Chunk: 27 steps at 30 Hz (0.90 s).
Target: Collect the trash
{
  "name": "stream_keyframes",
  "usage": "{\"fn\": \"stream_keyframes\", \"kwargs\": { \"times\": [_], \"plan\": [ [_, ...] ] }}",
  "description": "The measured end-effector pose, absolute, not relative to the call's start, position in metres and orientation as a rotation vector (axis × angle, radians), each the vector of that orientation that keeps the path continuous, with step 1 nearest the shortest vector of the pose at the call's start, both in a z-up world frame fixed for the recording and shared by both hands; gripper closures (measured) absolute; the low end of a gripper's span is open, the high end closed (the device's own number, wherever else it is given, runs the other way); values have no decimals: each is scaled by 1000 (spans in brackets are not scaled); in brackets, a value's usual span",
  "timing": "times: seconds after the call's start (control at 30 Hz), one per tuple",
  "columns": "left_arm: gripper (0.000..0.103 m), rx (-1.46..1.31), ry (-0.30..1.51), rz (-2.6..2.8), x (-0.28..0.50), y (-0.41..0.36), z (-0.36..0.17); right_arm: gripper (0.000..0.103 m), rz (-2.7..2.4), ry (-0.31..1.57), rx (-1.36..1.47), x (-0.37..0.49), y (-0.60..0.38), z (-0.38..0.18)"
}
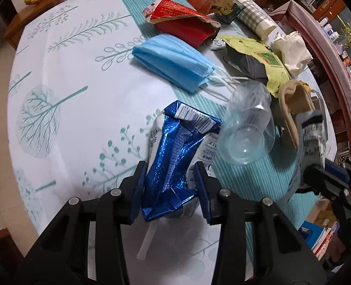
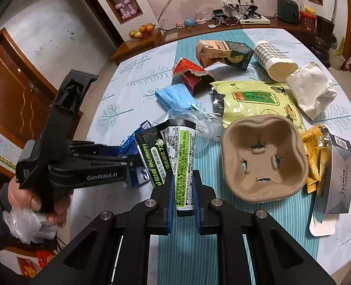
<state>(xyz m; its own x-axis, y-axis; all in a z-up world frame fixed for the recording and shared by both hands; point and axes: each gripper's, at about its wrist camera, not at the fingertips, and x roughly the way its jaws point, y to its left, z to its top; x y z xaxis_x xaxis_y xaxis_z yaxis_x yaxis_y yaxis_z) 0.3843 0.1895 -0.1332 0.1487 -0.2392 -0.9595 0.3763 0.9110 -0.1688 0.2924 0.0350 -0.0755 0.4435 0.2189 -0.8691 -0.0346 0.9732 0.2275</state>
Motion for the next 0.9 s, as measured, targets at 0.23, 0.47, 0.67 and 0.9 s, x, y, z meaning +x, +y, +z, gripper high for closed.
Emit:
{"fn": "stream_keyframes", "kwargs": {
  "times": [0.23,0.47,0.67,0.9],
  "plan": [
    [67,47,1348,-392,358,211,-114,90,216,1081,172,282,37,-61],
    [67,22,1309,-334,317,219,-83,90,299,1052,138,252,33,-41],
    [67,-29,1250,-282,270,210,-52,90,386,1017,98,207,8,-18],
    [67,-115,1164,-200,190,159,-24,90,489,993,16,133,-51,4]
  ]
}}
